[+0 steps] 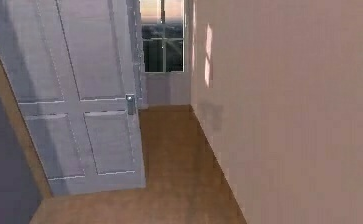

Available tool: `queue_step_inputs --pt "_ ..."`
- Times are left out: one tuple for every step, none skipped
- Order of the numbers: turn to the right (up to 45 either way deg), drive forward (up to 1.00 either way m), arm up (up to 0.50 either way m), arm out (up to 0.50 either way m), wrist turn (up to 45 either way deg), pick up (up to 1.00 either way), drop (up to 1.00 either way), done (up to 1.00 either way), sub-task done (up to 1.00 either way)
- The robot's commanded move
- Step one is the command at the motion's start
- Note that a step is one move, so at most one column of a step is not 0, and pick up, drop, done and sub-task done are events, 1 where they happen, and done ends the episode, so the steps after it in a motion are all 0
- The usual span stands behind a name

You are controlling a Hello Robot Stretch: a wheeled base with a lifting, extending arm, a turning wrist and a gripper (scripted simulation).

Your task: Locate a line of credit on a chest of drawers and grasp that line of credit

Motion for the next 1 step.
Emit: queue_step_inputs --pt "-3.0 0.00 0.00 0.00 0.0 0.00 0.00 0.00 0.00"
